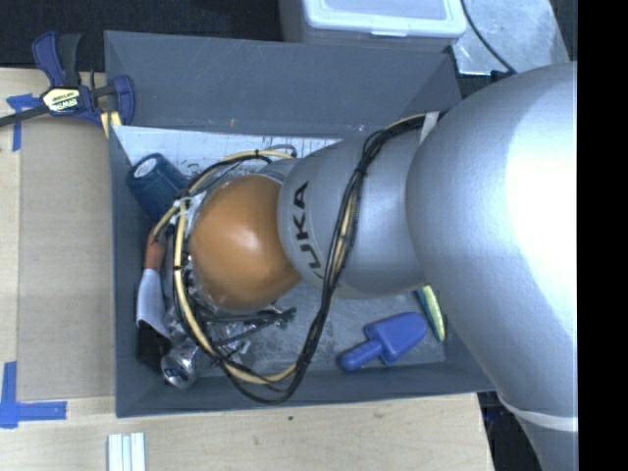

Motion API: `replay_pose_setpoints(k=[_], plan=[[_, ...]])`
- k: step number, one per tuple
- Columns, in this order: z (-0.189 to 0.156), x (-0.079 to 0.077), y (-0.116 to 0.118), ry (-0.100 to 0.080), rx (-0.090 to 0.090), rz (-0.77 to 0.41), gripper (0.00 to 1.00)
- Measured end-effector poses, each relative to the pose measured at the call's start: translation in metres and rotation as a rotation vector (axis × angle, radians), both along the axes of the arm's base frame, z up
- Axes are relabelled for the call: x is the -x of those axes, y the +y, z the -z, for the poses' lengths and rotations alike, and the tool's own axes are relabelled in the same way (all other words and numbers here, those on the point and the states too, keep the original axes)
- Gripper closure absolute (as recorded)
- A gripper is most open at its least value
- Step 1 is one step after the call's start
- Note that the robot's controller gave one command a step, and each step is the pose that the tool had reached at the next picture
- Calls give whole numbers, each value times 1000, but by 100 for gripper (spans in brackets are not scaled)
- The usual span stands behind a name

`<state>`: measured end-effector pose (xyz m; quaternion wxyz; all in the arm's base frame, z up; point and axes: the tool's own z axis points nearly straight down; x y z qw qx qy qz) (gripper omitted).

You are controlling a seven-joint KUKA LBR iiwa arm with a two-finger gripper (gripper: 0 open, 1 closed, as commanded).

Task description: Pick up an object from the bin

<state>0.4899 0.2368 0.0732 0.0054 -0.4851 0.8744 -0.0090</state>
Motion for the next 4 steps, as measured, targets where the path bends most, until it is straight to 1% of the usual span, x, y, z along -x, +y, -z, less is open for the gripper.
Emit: replay_pose_setpoints(k=[1, 2, 3, 4], plan=[[0, 0, 2, 3, -7, 28, 100], [0, 0, 2, 4, -8, 36, 100], [-9, 1, 3, 5, -11, 36, 100], [-37, 3, 3, 11, -9, 37, 100]])
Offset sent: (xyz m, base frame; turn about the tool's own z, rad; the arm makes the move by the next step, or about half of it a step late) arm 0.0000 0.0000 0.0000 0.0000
